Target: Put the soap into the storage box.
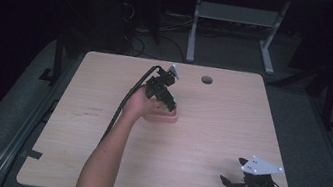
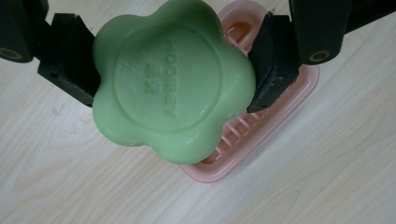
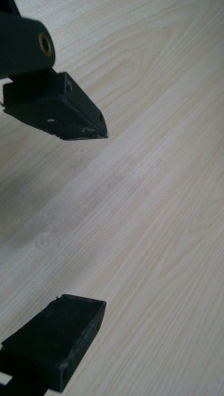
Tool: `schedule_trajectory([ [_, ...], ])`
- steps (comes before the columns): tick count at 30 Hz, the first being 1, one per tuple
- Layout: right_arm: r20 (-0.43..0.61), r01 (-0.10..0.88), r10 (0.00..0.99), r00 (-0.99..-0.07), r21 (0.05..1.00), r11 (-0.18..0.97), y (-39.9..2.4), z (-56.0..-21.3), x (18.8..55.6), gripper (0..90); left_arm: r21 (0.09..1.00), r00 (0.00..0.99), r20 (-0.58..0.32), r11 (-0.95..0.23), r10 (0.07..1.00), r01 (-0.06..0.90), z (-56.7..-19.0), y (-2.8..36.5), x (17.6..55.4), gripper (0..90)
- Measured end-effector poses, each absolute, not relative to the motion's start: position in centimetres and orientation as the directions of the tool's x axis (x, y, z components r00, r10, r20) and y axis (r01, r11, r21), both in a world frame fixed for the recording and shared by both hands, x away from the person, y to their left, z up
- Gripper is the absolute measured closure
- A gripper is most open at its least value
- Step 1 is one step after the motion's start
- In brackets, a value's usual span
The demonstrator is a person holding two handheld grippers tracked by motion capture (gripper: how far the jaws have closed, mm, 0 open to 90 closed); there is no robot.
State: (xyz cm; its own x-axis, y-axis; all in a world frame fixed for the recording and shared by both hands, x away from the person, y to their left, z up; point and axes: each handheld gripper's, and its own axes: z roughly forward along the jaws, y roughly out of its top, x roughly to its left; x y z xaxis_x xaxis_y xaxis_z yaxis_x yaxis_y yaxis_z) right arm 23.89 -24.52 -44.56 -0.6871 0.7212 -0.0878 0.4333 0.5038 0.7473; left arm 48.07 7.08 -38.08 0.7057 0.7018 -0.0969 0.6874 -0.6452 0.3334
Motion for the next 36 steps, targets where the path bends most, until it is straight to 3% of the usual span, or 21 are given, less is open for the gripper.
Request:
schedule_trajectory([
  [36, -0.083, 0.435, 0.718, -0.692, 0.745, 0.506, -24.4, -44.5, 23.8, 13.8, 0.268, 0.626, -0.117, -0.583, 0.771, 0.767, -42.0, 7.7, 50.0, 26.3],
])
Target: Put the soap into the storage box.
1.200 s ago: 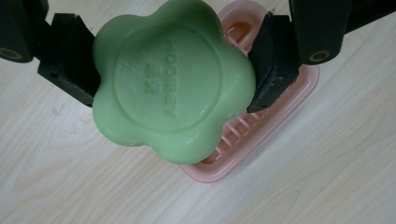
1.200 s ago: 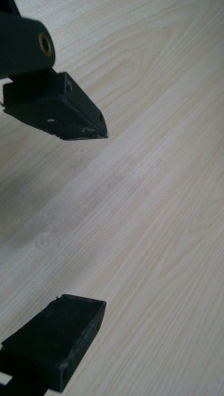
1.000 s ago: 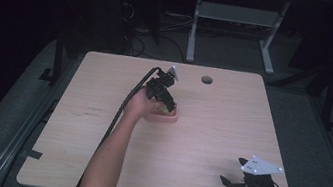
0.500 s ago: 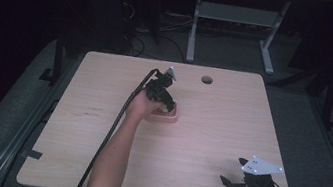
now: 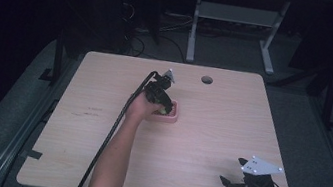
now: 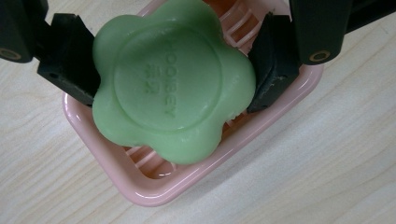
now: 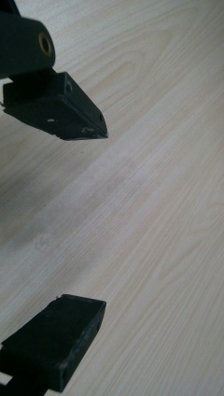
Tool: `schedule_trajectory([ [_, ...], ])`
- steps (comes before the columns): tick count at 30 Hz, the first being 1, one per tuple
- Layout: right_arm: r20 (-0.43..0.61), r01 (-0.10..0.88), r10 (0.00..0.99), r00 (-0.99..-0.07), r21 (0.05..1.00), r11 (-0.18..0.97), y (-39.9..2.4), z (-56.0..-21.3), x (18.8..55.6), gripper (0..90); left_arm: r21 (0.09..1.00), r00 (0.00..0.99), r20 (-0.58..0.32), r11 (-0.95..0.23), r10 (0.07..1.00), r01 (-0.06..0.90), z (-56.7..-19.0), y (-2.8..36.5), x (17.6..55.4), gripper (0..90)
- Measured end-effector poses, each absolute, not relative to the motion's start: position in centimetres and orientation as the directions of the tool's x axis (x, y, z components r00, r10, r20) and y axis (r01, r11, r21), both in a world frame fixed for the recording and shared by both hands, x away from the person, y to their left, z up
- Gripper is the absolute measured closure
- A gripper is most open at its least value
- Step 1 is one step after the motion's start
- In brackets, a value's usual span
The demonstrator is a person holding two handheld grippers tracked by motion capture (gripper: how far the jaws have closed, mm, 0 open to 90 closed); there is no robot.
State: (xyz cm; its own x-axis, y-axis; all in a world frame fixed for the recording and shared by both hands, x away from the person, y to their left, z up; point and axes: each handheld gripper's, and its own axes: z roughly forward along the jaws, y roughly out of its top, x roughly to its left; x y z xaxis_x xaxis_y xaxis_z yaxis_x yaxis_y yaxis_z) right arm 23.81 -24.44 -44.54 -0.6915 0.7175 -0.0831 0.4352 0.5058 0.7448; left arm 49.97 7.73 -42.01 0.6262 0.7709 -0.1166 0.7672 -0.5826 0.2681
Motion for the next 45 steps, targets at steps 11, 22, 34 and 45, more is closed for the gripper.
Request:
schedule_trajectory([
  [11, -0.085, 0.433, 0.718, -0.691, 0.747, 0.505, -24.5, -44.5, 23.8, 13.8, 0.257, 0.614, -0.11, -0.574, 0.782, 0.777, -42.4, 7.5, 49.9, 26.0],
  [22, -0.085, 0.433, 0.716, -0.693, 0.745, 0.508, -24.4, -44.5, 23.8, 13.8, 0.27, 0.617, -0.104, -0.575, 0.78, 0.772, -42.1, 7.5, 49.8, 25.8],
  [34, -0.087, 0.434, 0.717, -0.692, 0.744, 0.508, -24.3, -44.5, 23.8, 13.8, 0.275, 0.633, -0.081, -0.593, 0.77, 0.757, -41.3, 7.6, 49.4, 25.0],
  [45, -0.09, 0.436, 0.718, -0.69, 0.74, 0.512, -24.4, -44.6, 23.8, 13.8, 0.314, 0.651, -0.08, -0.6, 0.755, 0.735, -39.9, 8.4, 48.6, 24.5],
])
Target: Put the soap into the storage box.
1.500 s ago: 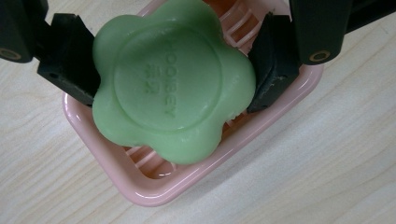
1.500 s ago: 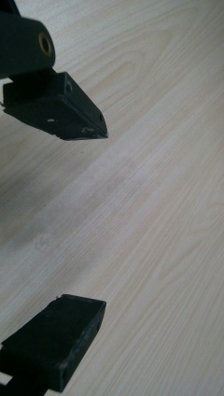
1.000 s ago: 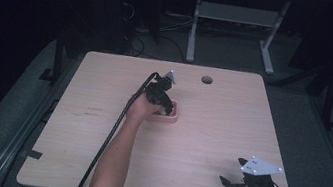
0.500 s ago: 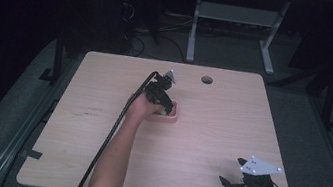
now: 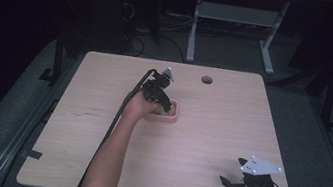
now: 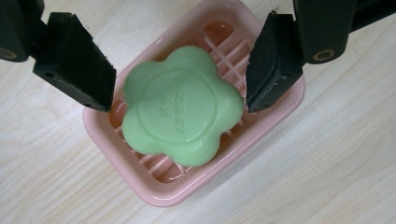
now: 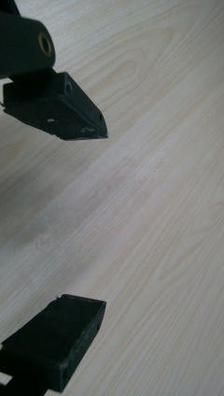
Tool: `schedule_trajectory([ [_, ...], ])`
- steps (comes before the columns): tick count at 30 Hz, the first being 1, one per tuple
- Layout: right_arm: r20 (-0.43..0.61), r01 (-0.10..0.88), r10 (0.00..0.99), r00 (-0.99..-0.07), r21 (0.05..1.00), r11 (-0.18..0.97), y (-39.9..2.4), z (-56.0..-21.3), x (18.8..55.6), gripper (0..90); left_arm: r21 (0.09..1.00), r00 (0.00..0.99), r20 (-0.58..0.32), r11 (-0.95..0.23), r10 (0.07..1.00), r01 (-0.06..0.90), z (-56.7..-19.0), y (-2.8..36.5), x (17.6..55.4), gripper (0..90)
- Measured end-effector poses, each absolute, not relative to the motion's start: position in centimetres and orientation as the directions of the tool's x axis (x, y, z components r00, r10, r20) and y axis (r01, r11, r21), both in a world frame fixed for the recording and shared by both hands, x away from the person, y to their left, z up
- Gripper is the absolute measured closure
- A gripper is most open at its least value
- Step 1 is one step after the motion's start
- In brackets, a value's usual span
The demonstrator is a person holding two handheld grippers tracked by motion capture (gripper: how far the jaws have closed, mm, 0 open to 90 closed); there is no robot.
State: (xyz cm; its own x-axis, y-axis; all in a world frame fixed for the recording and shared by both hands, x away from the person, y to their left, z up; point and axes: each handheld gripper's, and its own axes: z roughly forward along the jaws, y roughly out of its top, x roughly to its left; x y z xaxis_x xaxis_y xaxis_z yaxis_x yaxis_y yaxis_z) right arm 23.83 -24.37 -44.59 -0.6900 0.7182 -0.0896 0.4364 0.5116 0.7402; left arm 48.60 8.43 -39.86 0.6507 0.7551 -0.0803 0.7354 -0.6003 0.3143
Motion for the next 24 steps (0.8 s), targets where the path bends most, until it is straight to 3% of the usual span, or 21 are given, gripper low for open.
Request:
schedule_trajectory([
  [24, -0.086, 0.457, 0.736, -0.672, 0.734, 0.503, -24.6, -44.8, 23.9, 13.8, 0.347, 0.673, -0.082, -0.612, 0.735, 0.711, -38.9, 10.1, 46.3, 23.9],
])
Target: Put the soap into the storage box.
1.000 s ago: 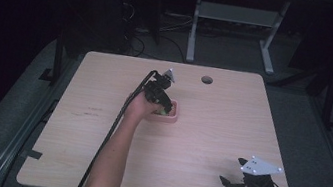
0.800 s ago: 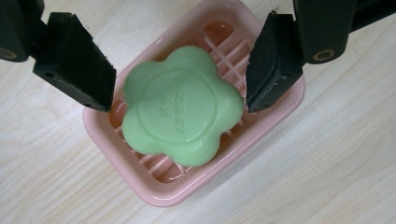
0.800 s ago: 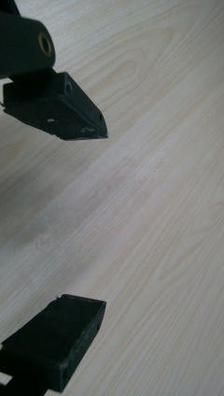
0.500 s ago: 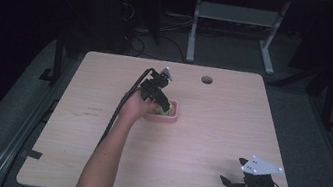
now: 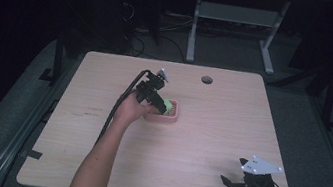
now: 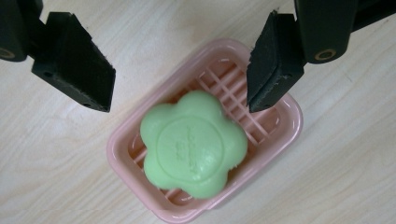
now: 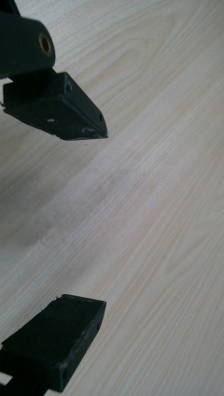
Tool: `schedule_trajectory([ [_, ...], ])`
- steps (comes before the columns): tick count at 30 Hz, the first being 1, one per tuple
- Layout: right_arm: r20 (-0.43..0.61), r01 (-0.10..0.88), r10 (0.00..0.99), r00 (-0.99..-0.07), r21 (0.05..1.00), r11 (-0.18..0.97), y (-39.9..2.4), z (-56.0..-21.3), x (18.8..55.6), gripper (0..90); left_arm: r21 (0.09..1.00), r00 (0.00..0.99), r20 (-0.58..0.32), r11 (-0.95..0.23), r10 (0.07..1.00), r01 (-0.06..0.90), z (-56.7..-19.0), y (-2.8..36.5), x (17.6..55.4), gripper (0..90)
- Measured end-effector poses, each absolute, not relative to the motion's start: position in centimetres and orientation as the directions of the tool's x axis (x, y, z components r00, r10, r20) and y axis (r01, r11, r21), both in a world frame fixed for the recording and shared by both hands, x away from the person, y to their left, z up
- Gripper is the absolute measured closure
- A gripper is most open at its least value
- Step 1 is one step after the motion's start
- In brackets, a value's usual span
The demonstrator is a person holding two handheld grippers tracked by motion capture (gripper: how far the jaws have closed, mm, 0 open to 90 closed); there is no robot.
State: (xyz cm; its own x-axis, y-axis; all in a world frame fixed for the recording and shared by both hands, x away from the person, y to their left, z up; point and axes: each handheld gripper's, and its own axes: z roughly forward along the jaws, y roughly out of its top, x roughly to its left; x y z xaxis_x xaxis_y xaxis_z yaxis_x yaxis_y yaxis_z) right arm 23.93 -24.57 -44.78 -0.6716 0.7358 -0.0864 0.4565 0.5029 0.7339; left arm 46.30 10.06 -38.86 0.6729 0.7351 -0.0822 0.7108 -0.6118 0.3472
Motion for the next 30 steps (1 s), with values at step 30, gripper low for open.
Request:
schedule_trajectory([
  [30, -0.104, 0.473, 0.749, -0.654, 0.717, 0.512, -24.8, -45.1, 24.0, 13.8, 0.411, 0.725, -0.091, -0.638, 0.682, 0.651, -38.6, 12.1, 42.2, 23.5],
])
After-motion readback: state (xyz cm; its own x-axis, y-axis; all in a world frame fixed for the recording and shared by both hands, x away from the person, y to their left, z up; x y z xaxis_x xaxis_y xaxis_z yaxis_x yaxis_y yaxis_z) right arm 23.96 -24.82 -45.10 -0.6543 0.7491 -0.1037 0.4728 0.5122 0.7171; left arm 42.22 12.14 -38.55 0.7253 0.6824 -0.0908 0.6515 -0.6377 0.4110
